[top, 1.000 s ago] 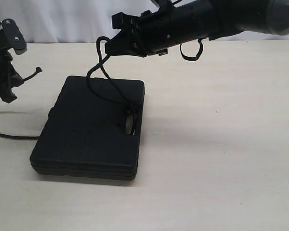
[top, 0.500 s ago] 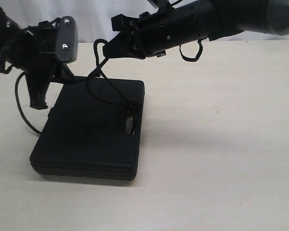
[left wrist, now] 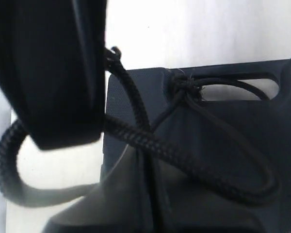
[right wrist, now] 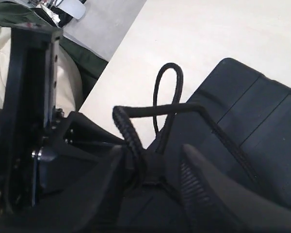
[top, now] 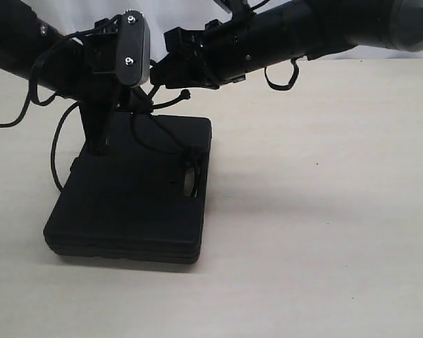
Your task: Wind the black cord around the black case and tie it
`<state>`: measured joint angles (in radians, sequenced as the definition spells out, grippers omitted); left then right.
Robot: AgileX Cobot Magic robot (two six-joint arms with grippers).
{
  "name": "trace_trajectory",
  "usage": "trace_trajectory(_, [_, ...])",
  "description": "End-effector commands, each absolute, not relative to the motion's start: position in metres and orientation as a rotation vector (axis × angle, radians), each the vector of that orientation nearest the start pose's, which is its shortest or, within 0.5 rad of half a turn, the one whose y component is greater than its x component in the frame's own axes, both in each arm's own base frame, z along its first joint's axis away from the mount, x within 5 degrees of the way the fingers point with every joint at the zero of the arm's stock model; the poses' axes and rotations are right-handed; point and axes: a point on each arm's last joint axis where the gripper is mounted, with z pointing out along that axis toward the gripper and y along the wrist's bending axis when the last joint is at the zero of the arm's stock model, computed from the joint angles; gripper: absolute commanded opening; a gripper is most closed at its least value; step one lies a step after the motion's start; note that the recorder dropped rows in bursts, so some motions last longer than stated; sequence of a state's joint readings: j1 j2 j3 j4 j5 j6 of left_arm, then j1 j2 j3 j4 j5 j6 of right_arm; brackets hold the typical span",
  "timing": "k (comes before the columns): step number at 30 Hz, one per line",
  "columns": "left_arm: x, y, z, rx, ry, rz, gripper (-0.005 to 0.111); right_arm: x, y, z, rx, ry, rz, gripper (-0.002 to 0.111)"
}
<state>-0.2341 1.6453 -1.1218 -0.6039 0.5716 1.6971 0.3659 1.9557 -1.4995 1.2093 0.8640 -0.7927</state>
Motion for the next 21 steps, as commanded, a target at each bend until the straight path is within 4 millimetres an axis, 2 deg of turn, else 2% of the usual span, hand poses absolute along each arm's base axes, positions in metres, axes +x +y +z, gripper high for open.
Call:
trace_trajectory(1, [0.331,-0.11,0.249,1.645,1.763,0.019,0.0,0.381,0.203,0.264,-0.543,2.277,1.191,0.059])
trace_trajectory(2, [0.332,-0.111,0.25,1.634,1.764,0.014,0.0,0.382,0.198,0.27,-0.531,2.264,1.183,0.064])
trace_trajectory(3, [0.332,-0.111,0.25,1.62,1.766,0.009,0.0,0.385,0.183,0.278,-0.501,2.251,1.154,0.067])
trace_trajectory(5, [0.332,-0.113,0.251,1.612,1.744,-0.003,0.0,0.388,0.16,0.289,-0.413,2.279,1.109,0.066])
trace_trajectory(8, [0.333,-0.116,0.254,1.585,1.711,-0.022,0.0,0.388,0.136,0.286,-0.408,2.377,1.035,0.057])
trace_trajectory(11, [0.333,-0.116,0.255,1.587,1.7,-0.023,0.0,0.386,0.139,0.27,-0.44,2.435,1.1,0.047])
trace_trajectory(14, [0.334,-0.116,0.255,1.606,1.679,-0.009,0.0,0.387,0.159,0.256,-0.464,2.393,1.291,0.047])
trace_trajectory(16, [0.334,-0.116,0.255,1.607,1.676,-0.005,0.0,0.388,0.169,0.248,-0.474,2.389,1.346,0.047])
trace_trajectory(21, [0.334,-0.116,0.255,1.606,1.676,-0.002,0.0,0.389,0.174,0.245,-0.44,2.377,1.39,0.044])
